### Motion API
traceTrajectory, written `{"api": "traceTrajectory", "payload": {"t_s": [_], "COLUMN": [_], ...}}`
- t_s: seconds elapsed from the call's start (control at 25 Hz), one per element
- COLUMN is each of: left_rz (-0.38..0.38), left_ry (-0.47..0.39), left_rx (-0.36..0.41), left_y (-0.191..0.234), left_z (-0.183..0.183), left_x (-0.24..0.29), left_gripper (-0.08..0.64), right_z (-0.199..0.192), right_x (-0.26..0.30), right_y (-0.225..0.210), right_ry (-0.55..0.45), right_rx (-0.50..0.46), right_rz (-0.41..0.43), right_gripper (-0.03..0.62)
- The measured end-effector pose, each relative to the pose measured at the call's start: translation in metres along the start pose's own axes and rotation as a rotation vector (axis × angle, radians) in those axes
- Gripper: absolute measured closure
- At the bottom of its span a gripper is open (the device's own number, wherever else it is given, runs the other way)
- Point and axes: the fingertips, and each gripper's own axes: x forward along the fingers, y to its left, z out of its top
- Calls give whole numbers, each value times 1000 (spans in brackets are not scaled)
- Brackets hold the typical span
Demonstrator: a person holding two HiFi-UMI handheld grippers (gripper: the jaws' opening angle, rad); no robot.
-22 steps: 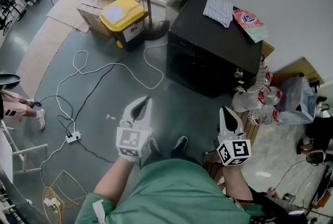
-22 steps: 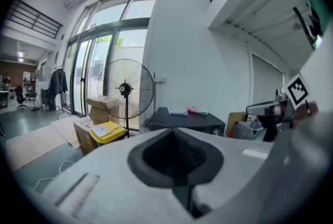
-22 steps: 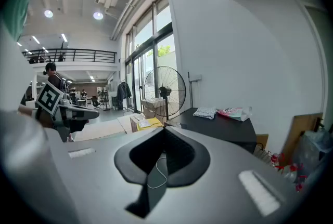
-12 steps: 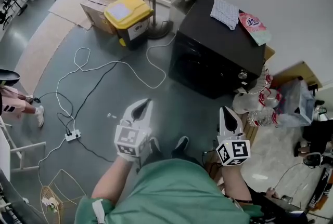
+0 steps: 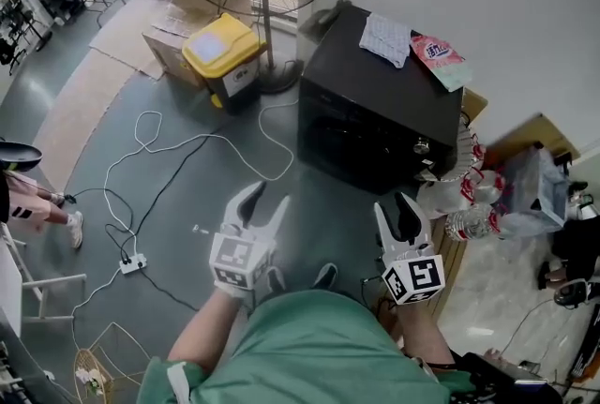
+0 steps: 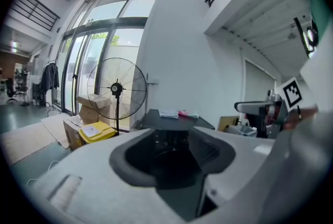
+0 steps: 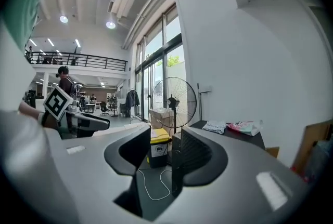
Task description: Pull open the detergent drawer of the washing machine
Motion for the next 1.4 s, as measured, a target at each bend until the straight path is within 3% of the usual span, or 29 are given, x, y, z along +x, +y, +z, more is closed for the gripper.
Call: {"api": "traceTrajectory", "payload": {"t_s": [0.64, 0.92, 1.4], "left_rz": [45, 24, -172], "left_ry": [43, 58, 92], "left_rx": [19, -35, -189], "left_y": [-74, -53, 28], "left_z": [8, 0, -8], "left_x": [62, 90, 223], "left_gripper": [368, 377, 374], "right_z": [-7, -15, 7], "right_x": [-9, 19, 127], "right_y": [-94, -114, -160], "right_ry": [-19, -3, 38], "right_rx": [94, 115, 73], "right_rz": [80, 74, -53], "right_gripper": [428, 428, 428]}}
